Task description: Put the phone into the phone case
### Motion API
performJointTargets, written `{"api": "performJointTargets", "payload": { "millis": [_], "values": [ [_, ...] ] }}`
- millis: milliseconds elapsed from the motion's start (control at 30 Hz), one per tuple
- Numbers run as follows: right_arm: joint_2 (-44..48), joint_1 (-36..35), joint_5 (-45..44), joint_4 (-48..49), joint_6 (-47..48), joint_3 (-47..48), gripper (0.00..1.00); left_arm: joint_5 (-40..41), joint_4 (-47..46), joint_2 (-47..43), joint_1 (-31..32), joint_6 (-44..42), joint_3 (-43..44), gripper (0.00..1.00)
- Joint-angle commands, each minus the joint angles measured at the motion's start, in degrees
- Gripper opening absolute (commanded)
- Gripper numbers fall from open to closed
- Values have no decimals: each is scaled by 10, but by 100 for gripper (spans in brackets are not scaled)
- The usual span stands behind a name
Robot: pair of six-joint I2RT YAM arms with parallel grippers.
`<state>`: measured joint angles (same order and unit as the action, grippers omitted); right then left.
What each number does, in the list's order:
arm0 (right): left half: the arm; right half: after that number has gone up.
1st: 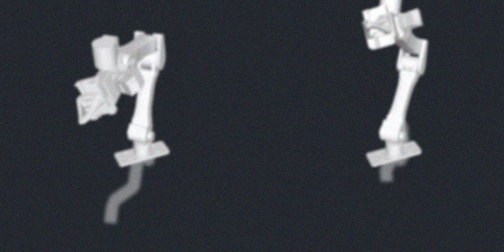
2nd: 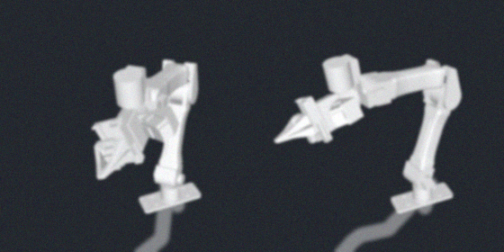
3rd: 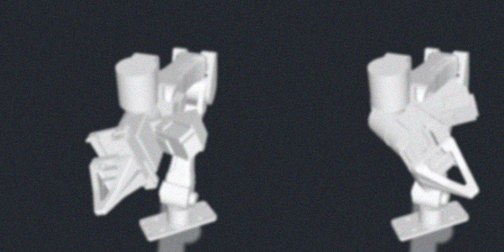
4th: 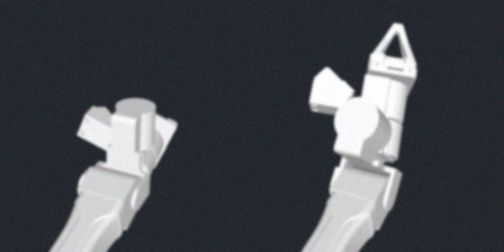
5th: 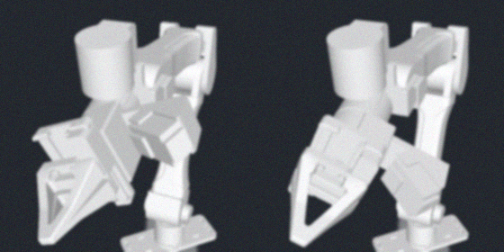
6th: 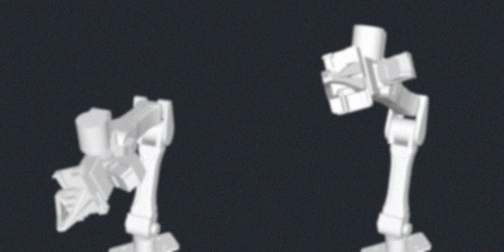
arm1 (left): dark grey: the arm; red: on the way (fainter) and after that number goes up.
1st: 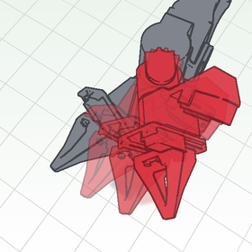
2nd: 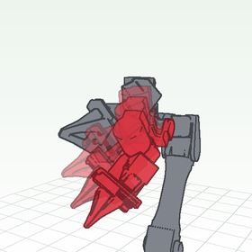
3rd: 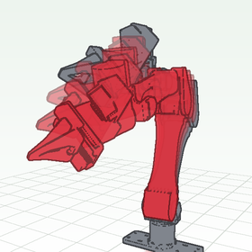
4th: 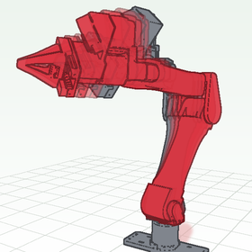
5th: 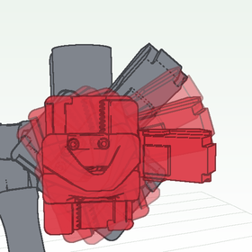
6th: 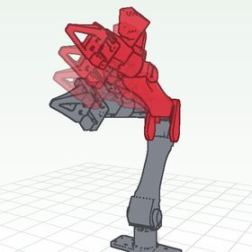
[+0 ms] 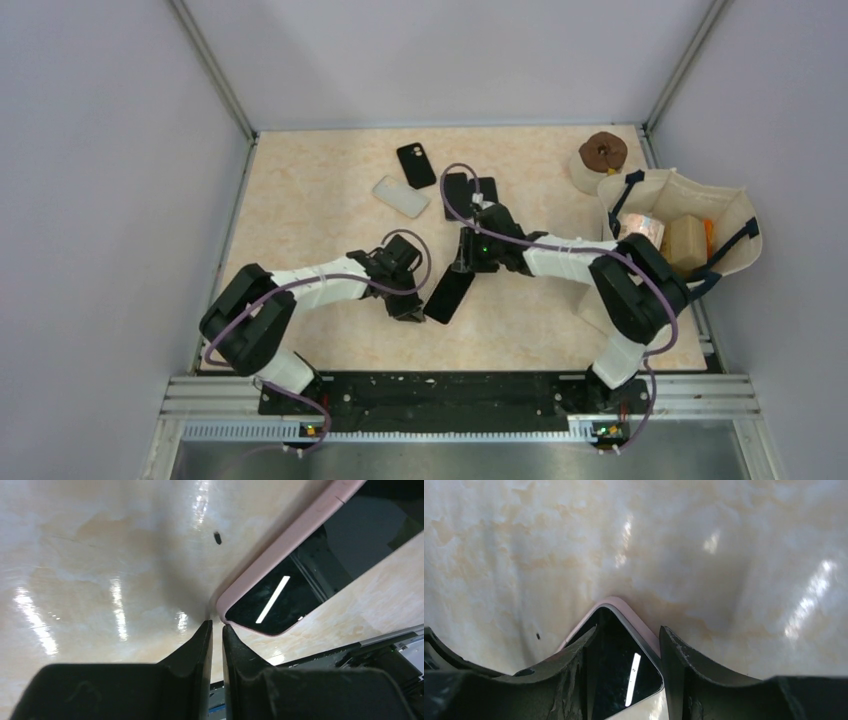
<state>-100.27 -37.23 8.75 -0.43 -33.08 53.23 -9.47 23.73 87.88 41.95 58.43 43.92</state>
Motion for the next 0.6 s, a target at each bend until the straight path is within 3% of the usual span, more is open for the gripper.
{"api": "performJointTargets", "payload": {
  "millis": [0, 300, 567],
  "values": [
    [73, -15, 12, -70, -56, -61, 46, 110, -27, 17, -47, -42, 44, 18],
    [192, -66, -79, -121, -125, -163, 48, 98, -21, 26, -63, -62, 62, 18],
    [240, -68, -163, -201, -118, -169, 52, 37, -18, -24, -60, -70, 25, 25]
  ]
}}
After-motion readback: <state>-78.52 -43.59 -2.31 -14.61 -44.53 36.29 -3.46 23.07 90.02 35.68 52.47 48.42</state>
